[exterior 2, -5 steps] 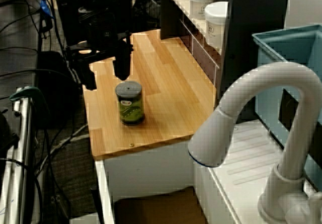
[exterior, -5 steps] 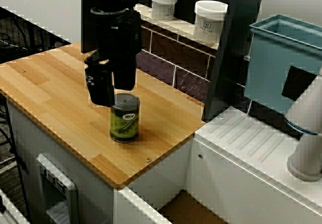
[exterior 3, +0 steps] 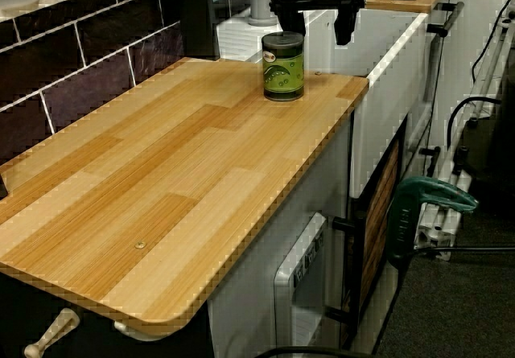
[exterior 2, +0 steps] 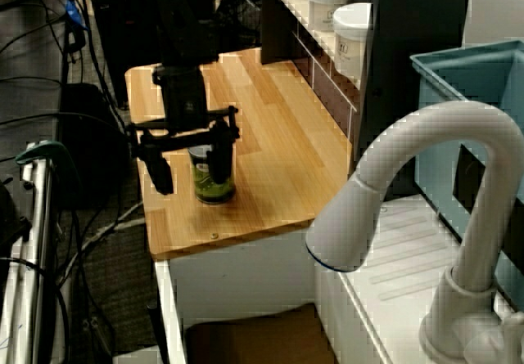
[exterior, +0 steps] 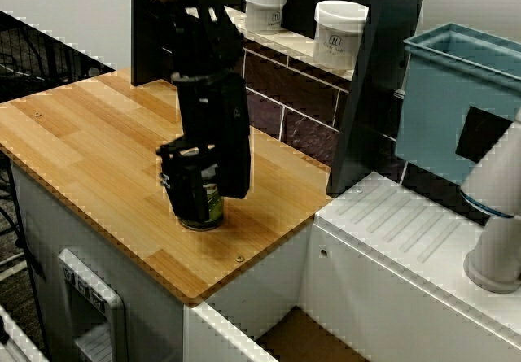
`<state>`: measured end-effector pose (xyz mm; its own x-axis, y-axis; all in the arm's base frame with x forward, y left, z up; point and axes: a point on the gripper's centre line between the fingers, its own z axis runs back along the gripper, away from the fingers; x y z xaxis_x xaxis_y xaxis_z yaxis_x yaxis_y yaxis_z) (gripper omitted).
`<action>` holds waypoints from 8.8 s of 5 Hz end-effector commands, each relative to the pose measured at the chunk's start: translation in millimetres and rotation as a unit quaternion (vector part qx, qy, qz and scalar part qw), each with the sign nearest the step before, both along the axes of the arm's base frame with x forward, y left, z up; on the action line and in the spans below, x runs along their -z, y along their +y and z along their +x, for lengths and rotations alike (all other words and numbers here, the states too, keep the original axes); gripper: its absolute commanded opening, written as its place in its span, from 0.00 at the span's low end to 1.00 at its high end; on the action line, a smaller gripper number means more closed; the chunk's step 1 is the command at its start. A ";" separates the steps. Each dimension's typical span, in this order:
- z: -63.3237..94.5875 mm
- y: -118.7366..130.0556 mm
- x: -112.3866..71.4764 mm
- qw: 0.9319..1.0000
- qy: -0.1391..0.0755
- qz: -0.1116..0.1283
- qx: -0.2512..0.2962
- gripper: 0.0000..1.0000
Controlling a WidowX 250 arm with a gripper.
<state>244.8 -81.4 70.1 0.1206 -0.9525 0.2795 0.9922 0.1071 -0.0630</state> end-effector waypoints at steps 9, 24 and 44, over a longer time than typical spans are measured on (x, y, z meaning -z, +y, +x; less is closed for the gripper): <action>29.1 218.8 -34.9 0.999 -0.004 0.039 -0.008 1.00; 34.0 182.6 1.7 0.991 -0.022 0.081 -0.108 1.00; 22.9 136.1 9.0 0.771 0.054 0.175 -0.610 1.00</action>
<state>274.6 61.2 44.3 0.9881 -0.1300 -0.0825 0.1376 0.9860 0.0943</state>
